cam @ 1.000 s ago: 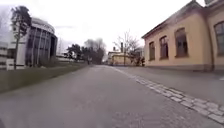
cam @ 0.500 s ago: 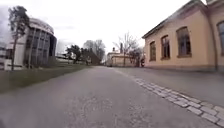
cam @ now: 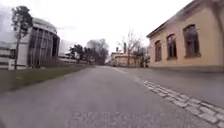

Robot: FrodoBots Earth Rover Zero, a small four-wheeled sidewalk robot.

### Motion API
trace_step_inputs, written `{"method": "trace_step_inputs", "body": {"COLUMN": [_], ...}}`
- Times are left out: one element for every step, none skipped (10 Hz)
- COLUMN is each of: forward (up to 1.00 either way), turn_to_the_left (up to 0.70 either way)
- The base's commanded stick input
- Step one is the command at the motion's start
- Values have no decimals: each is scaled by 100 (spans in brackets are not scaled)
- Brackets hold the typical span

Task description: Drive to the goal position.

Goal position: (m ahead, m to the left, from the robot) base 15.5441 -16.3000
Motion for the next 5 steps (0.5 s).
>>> {"method": "trace_step_inputs", "body": {"forward": [100, 100, 100, 100, 100], "turn_to_the_left": [0, 0, 0, 0, 0]}}
